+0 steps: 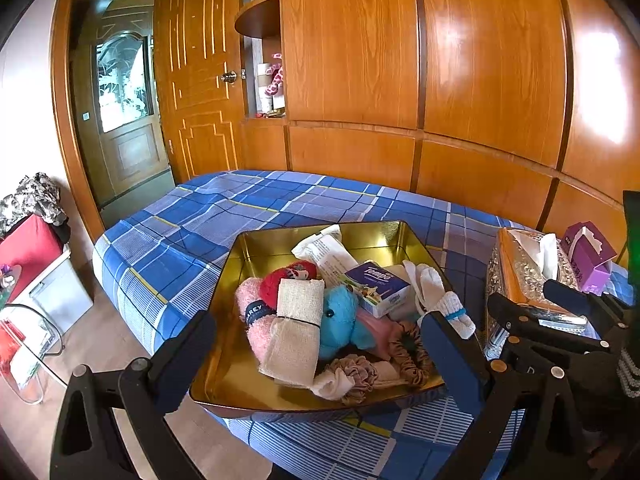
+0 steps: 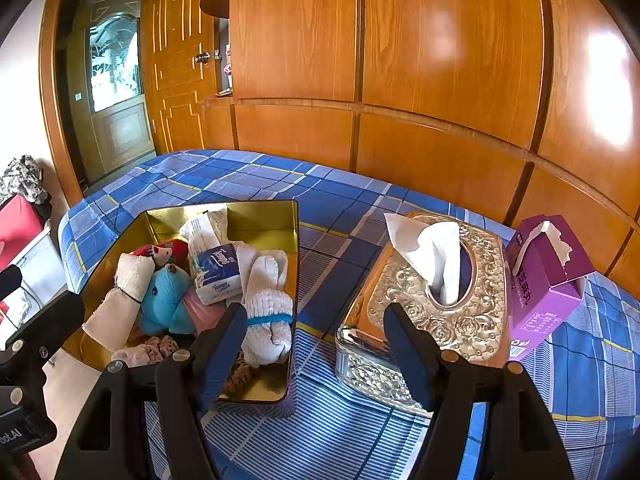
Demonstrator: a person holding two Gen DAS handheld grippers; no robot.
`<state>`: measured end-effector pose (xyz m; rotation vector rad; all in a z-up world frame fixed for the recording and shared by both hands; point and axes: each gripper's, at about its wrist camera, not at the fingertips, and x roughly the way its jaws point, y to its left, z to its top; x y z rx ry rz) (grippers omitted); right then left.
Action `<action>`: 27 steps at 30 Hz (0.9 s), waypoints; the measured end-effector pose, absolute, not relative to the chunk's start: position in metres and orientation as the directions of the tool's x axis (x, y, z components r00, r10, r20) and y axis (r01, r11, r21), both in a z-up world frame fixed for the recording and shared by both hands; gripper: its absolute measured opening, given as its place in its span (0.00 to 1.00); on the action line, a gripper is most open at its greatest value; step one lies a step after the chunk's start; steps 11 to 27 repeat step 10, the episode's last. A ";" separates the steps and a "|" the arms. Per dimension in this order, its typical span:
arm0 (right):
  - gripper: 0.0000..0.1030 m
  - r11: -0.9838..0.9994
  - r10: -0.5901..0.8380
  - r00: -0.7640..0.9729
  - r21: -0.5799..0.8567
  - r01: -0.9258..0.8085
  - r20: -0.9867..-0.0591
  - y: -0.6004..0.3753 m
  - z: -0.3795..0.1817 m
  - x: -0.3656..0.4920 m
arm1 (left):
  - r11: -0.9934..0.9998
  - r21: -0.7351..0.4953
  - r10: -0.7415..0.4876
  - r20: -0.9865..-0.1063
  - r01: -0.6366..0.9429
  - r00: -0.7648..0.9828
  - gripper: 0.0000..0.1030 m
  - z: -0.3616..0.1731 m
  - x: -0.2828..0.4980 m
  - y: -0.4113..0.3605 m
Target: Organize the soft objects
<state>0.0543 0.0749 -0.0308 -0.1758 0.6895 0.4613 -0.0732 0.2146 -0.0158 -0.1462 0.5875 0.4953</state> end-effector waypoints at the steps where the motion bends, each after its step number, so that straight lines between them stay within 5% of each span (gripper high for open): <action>1: 0.69 0.885 0.350 0.677 -0.007 -0.465 -0.648 0.075 -0.031 0.054 | 0.873 0.007 0.407 -0.563 -0.488 0.719 1.00 -0.016 -0.073 0.215; 27: 0.69 0.894 0.353 0.711 -0.004 -0.447 -0.608 0.066 -0.022 0.050 | 0.876 -0.007 0.405 -0.533 -0.482 0.743 0.98 -0.013 -0.077 0.218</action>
